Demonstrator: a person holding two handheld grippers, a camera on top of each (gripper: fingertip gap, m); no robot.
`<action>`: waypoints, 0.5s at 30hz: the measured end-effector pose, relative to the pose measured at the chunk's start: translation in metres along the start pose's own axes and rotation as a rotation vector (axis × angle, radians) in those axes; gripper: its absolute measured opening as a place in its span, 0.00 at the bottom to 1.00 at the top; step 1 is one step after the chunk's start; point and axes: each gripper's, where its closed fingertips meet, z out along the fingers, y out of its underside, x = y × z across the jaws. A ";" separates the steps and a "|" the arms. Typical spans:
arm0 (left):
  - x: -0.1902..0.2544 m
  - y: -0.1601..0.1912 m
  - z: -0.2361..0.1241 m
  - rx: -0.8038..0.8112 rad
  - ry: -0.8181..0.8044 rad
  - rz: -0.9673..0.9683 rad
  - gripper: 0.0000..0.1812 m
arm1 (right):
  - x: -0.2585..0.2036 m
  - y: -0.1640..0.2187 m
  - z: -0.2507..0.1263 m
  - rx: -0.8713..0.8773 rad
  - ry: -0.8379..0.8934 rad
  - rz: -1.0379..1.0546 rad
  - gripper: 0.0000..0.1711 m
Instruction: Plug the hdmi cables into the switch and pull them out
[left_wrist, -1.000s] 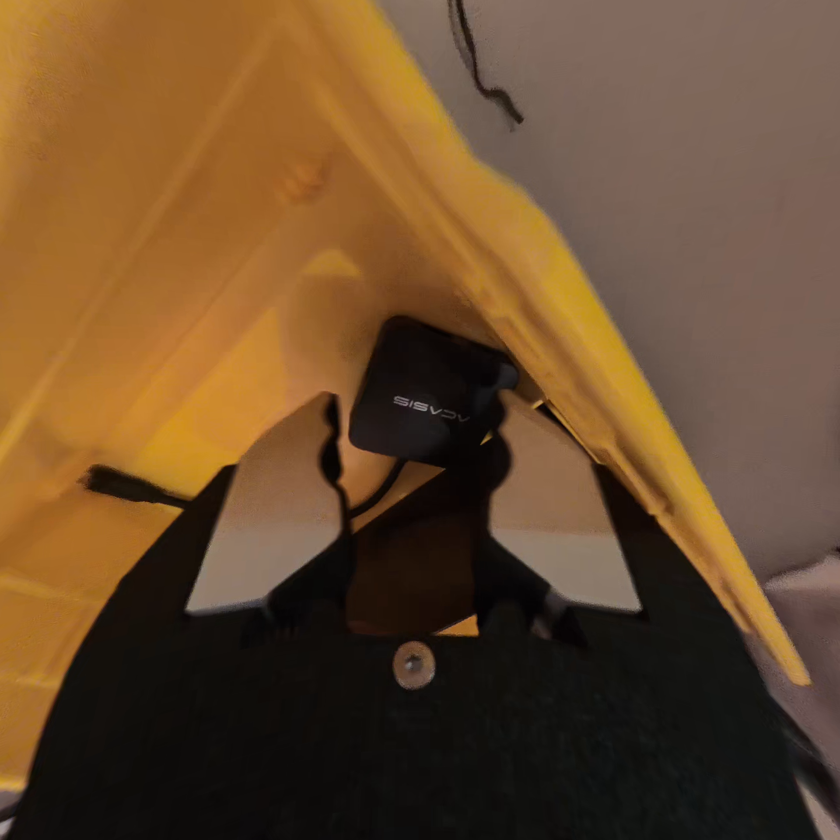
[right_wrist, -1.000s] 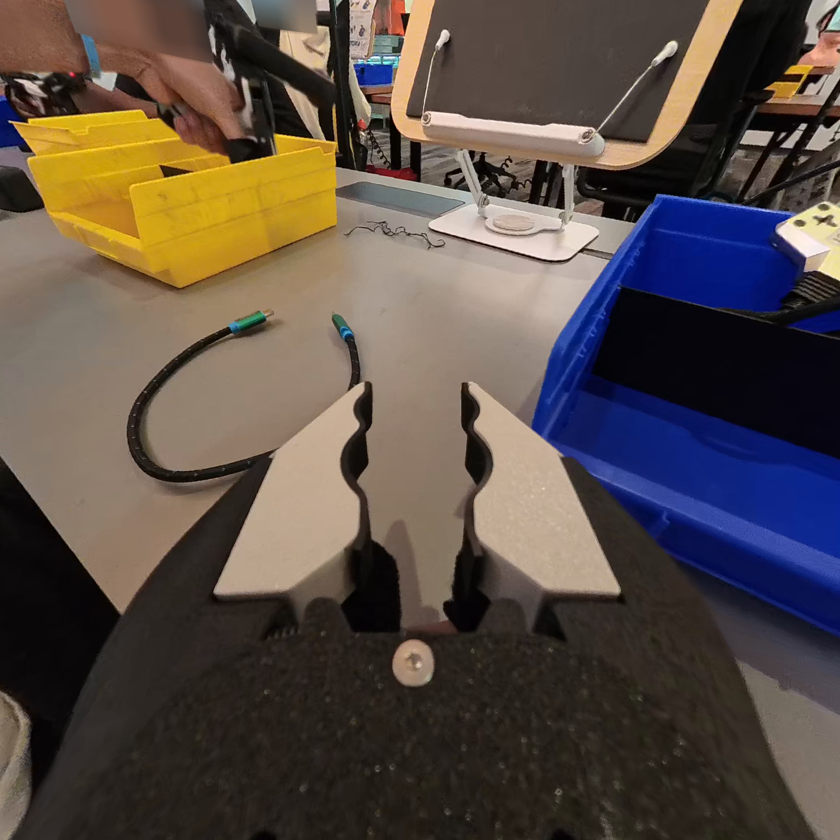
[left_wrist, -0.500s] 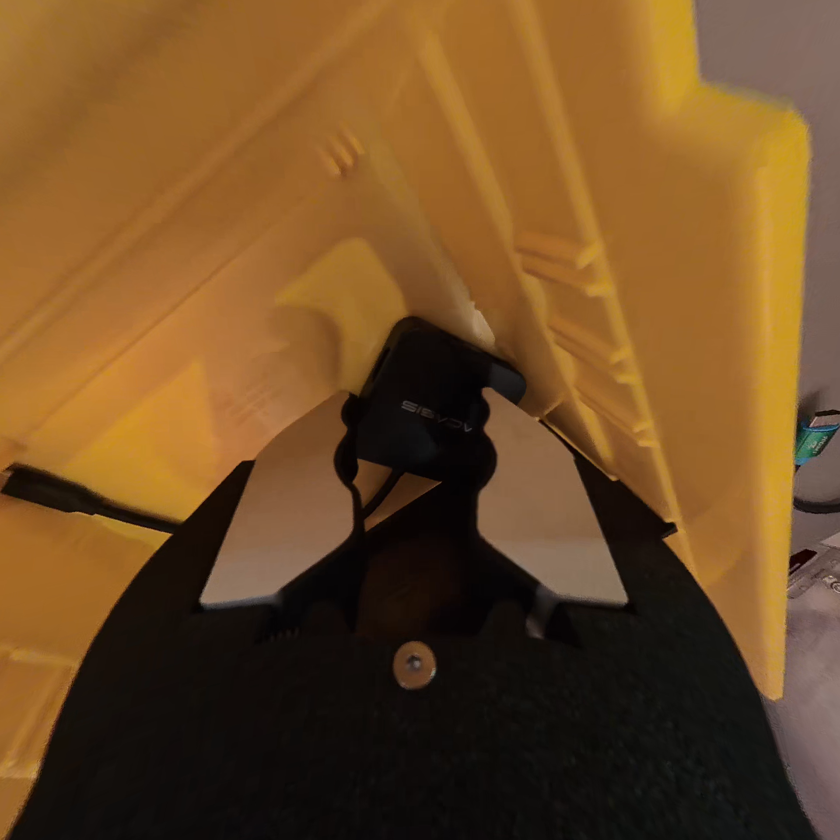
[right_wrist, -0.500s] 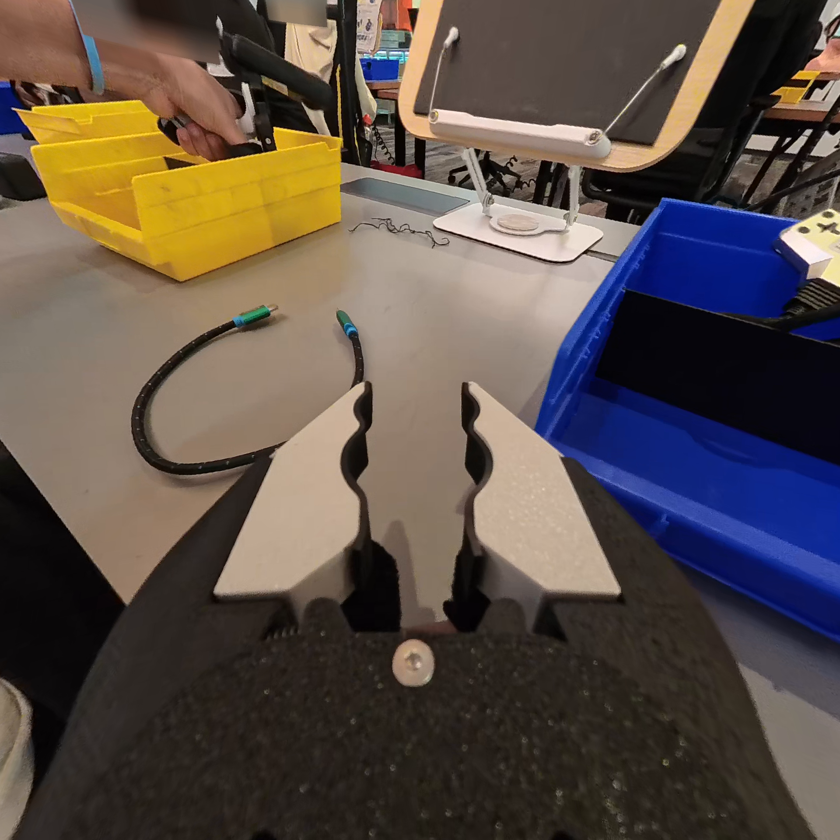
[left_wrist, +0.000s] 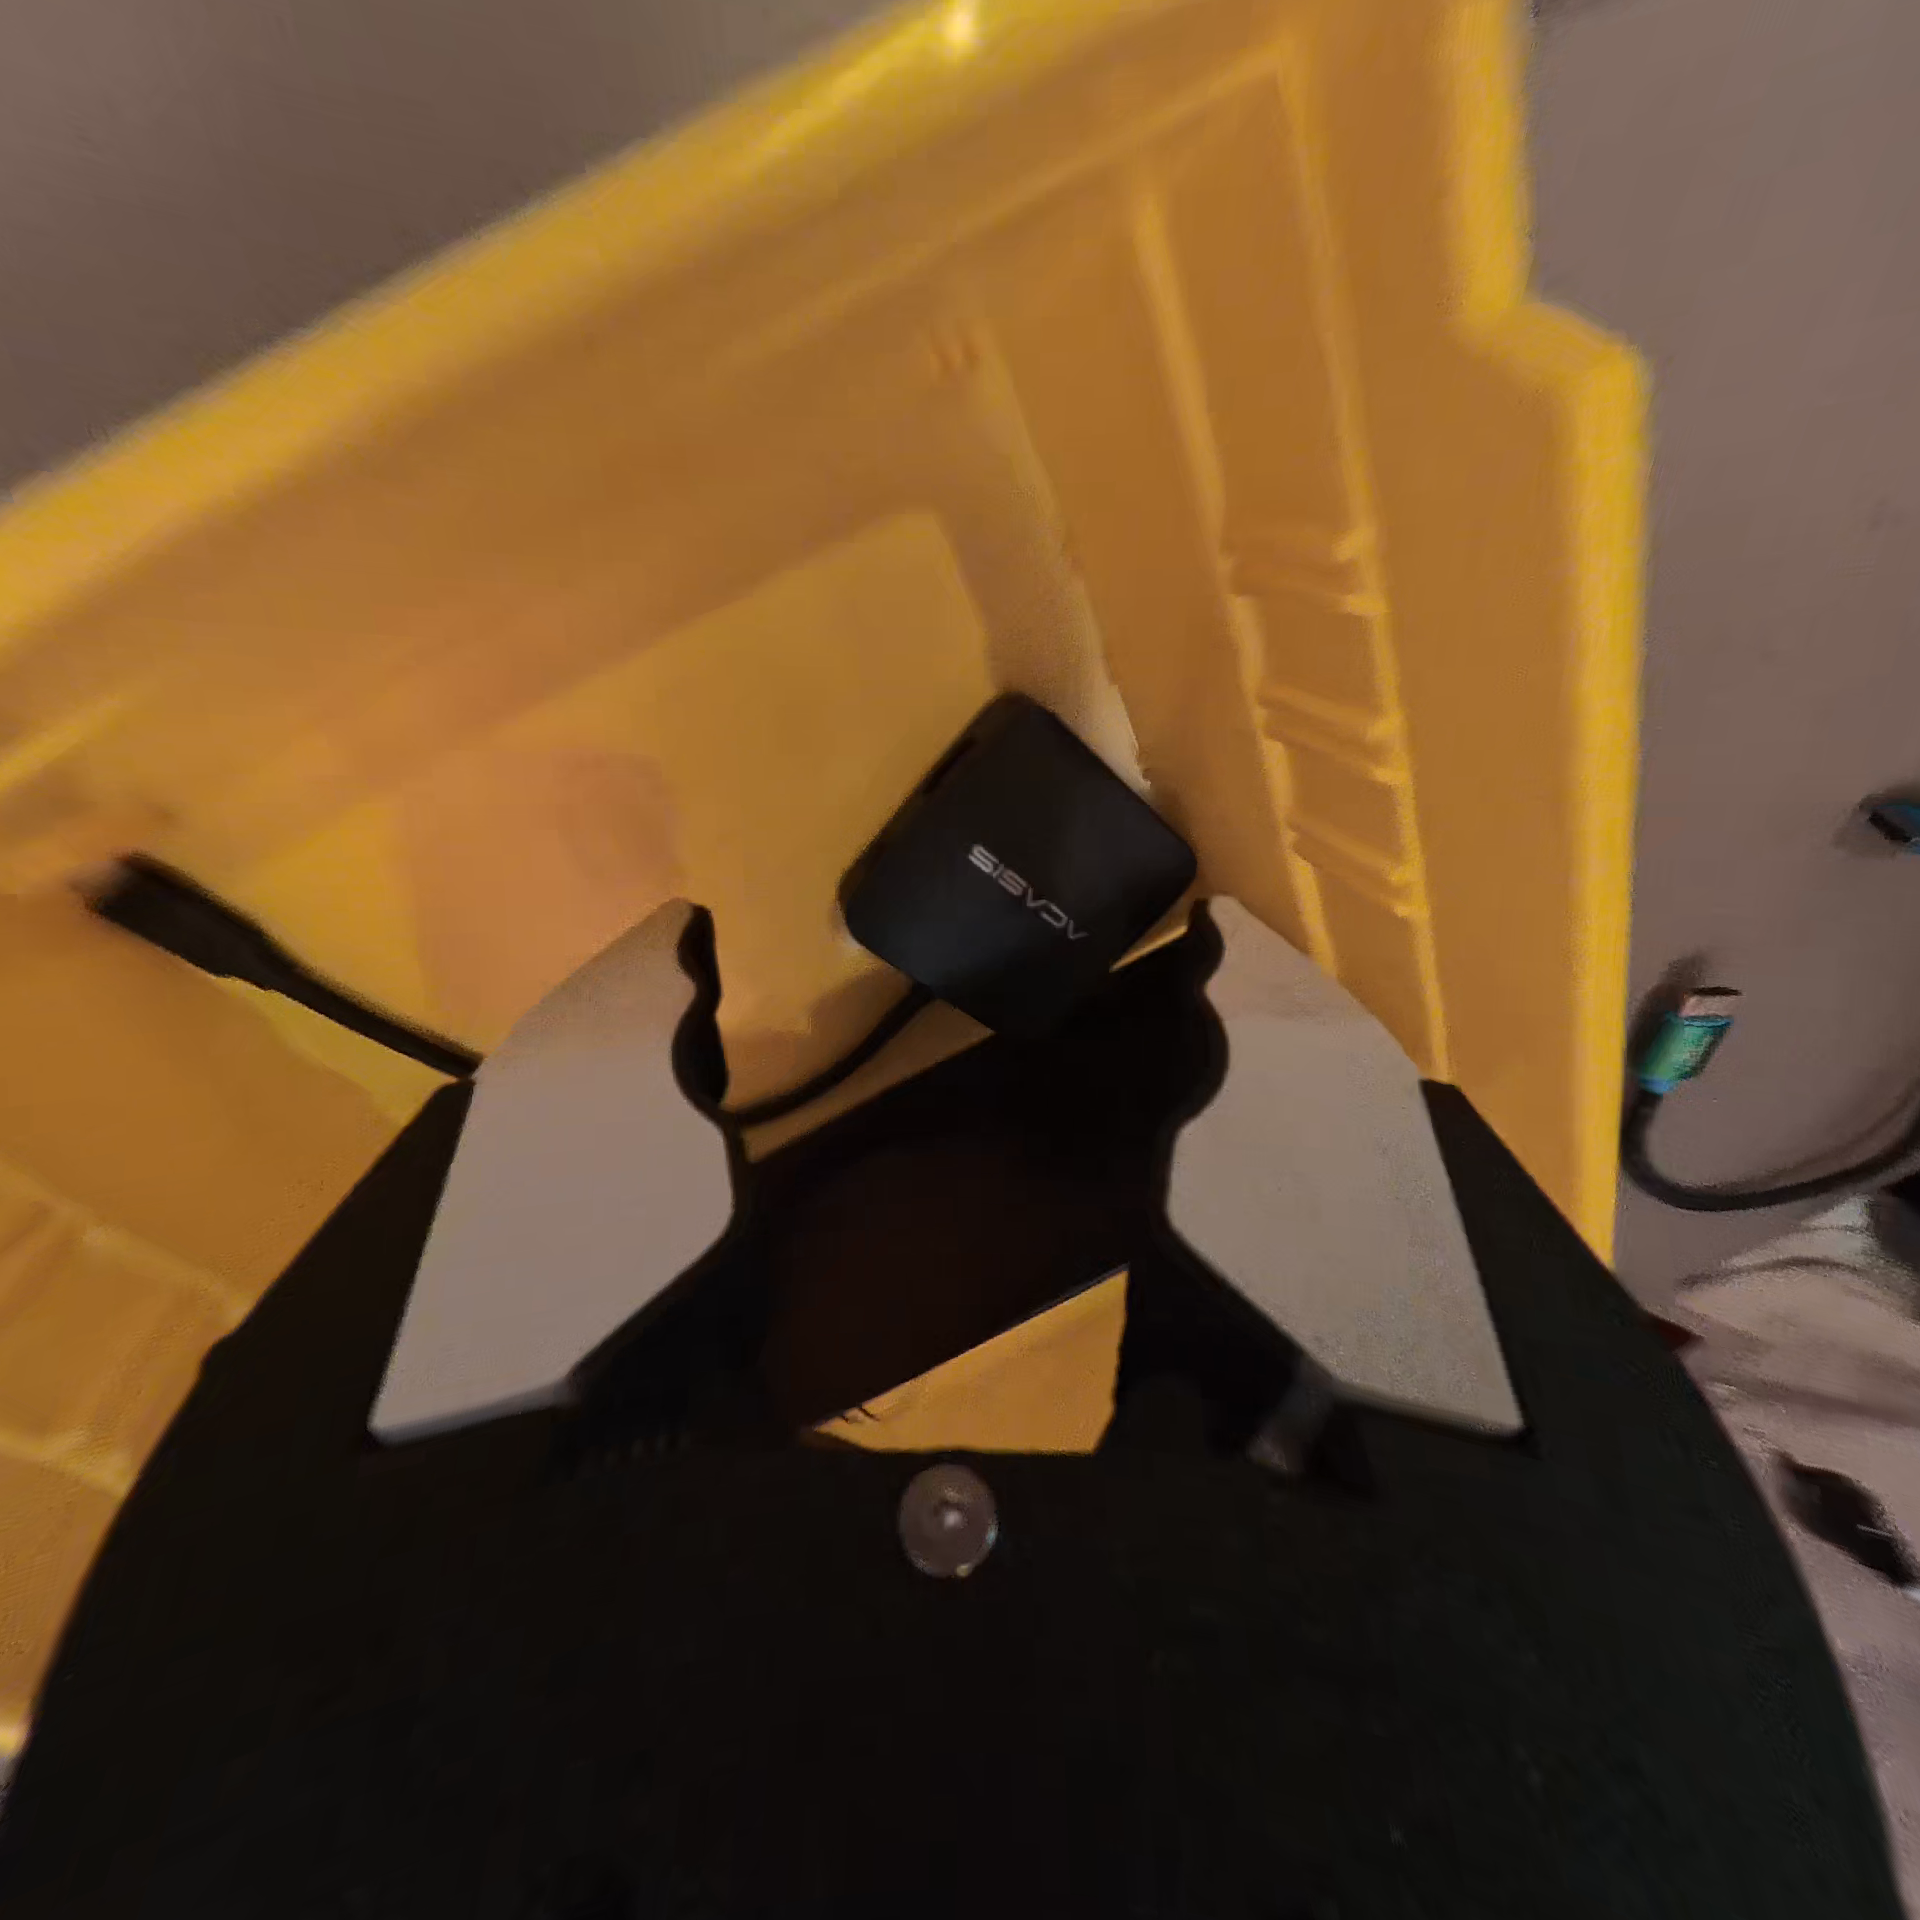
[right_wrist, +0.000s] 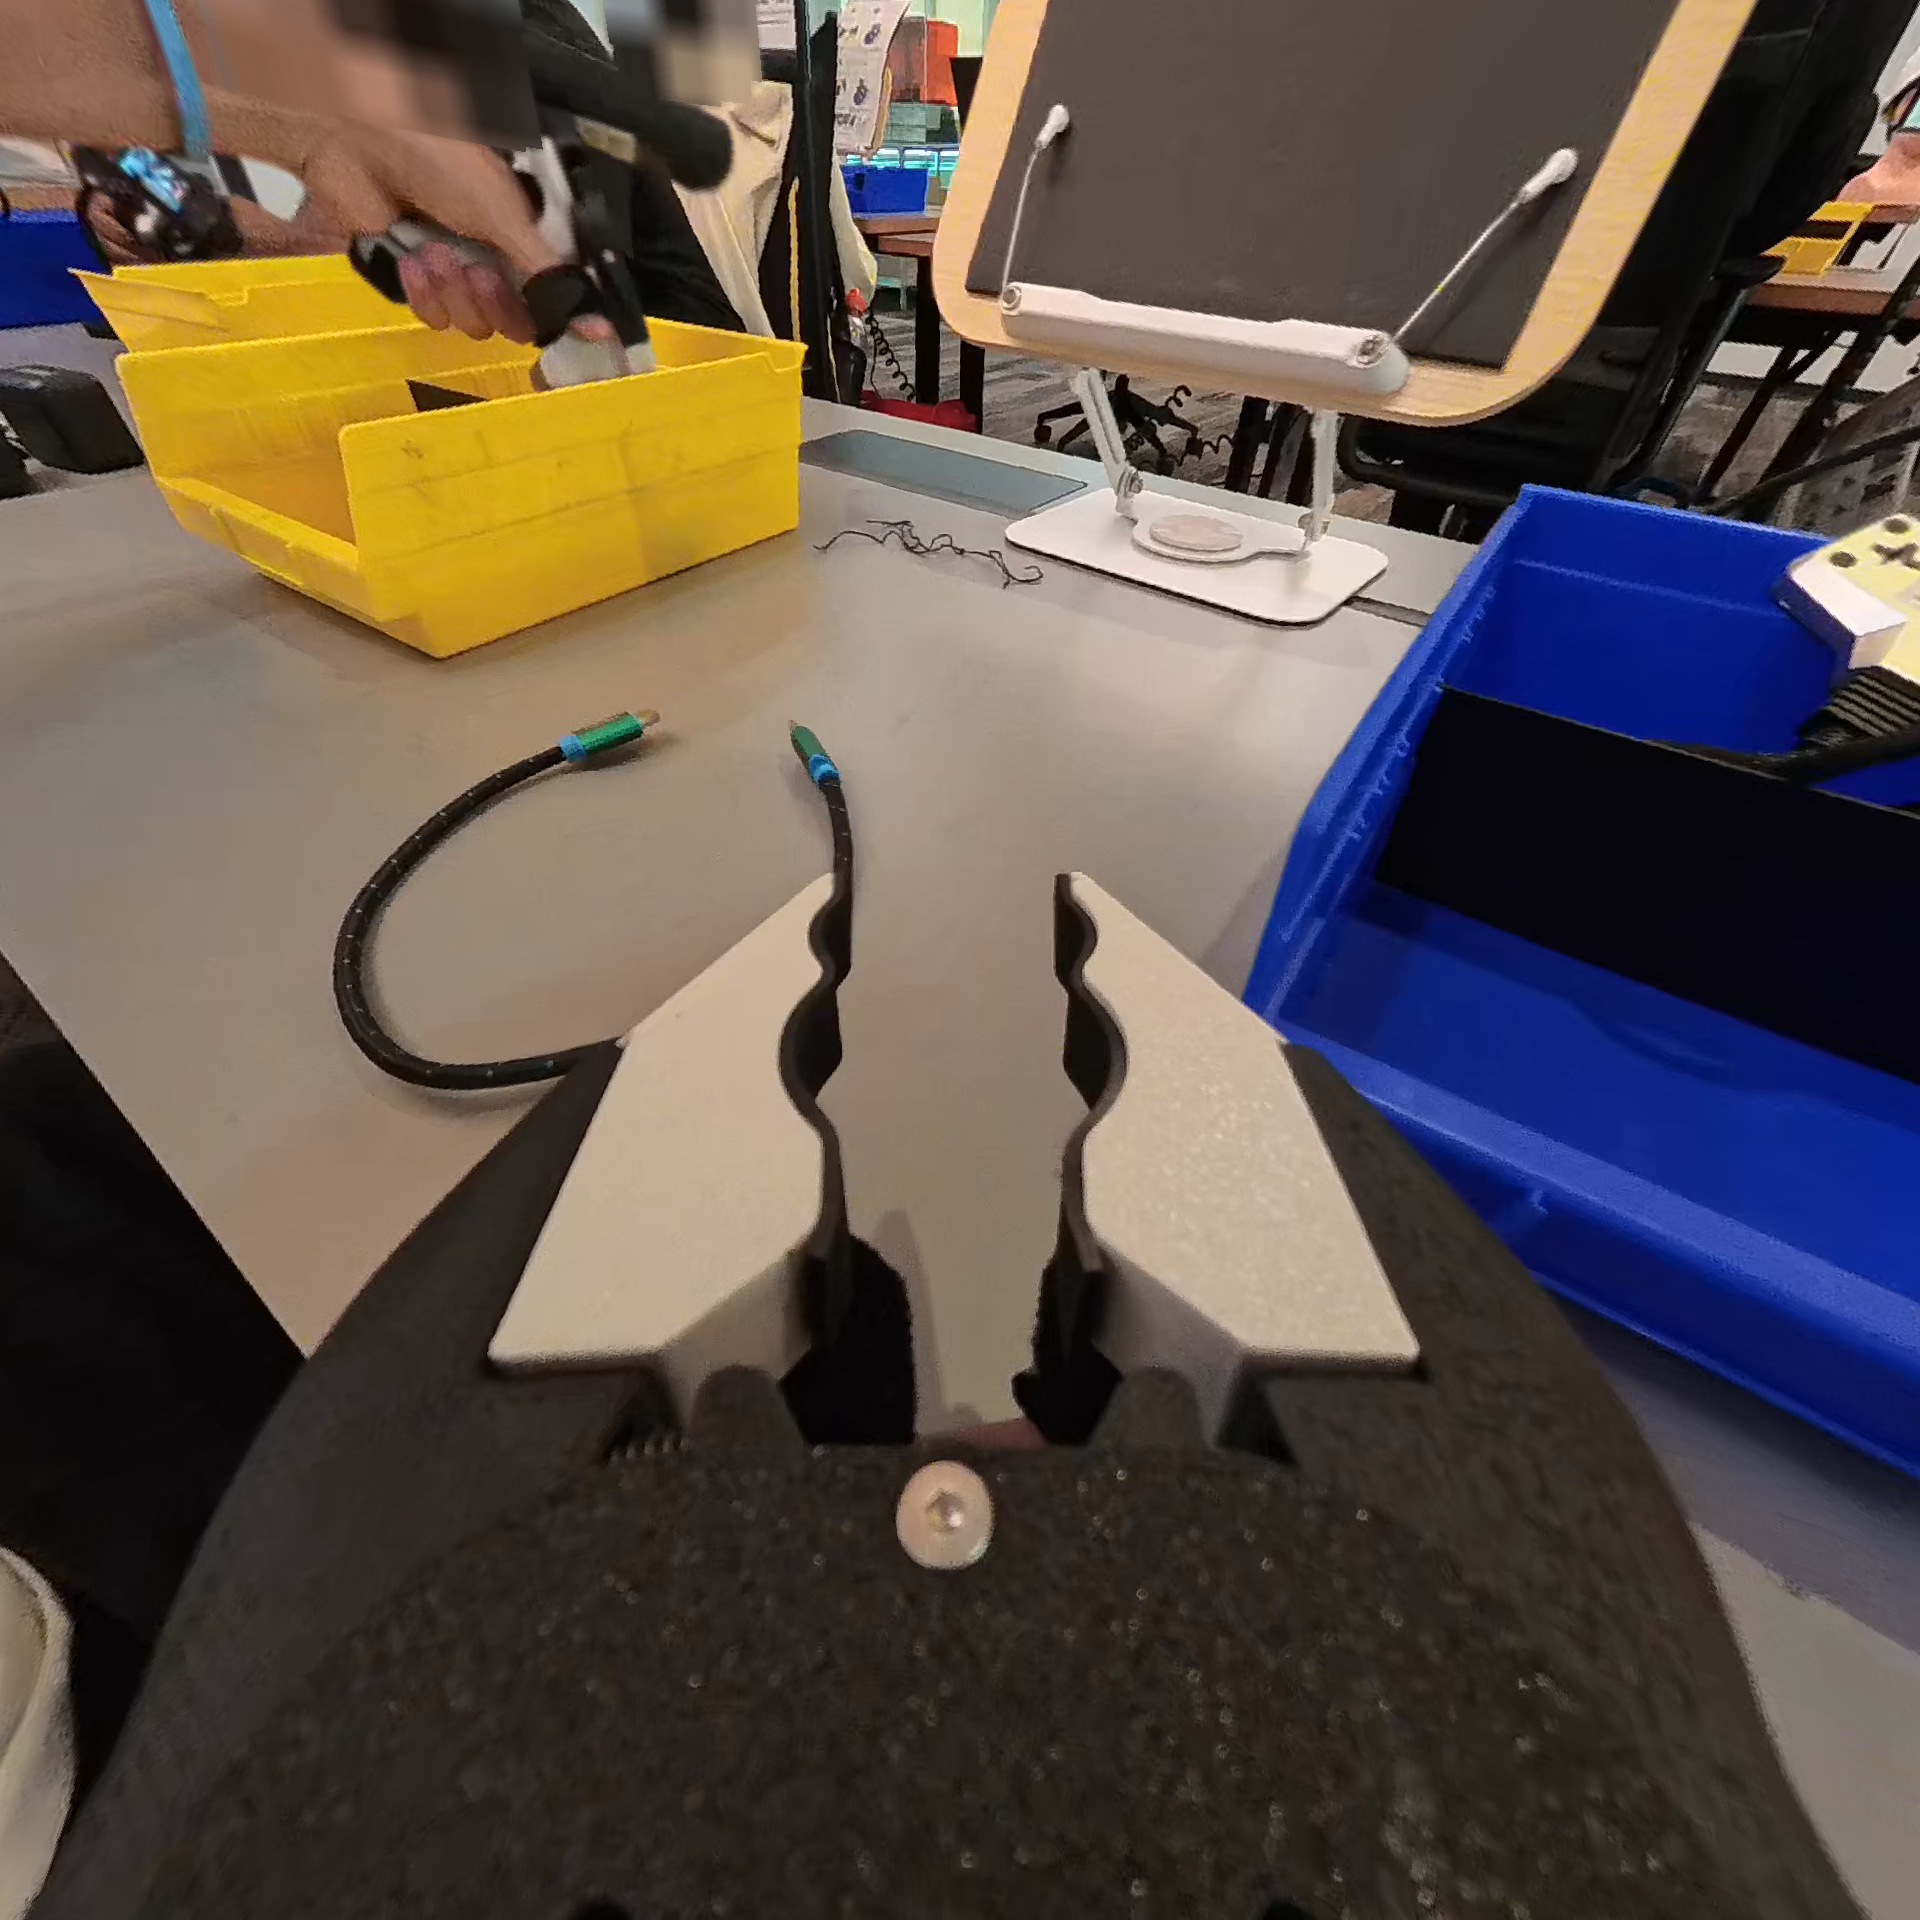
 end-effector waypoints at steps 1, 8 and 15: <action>0.001 0.003 0.006 -0.046 0.006 -0.057 0.48 | -0.002 0.000 0.001 -0.001 -0.007 -0.002 0.22; 0.000 0.001 0.026 -0.094 0.022 -0.384 0.45 | -0.013 0.002 0.003 -0.010 -0.047 -0.002 0.22; 0.003 0.017 0.030 -0.151 -0.042 -0.348 0.40 | -0.010 0.001 0.000 0.000 -0.049 0.016 0.22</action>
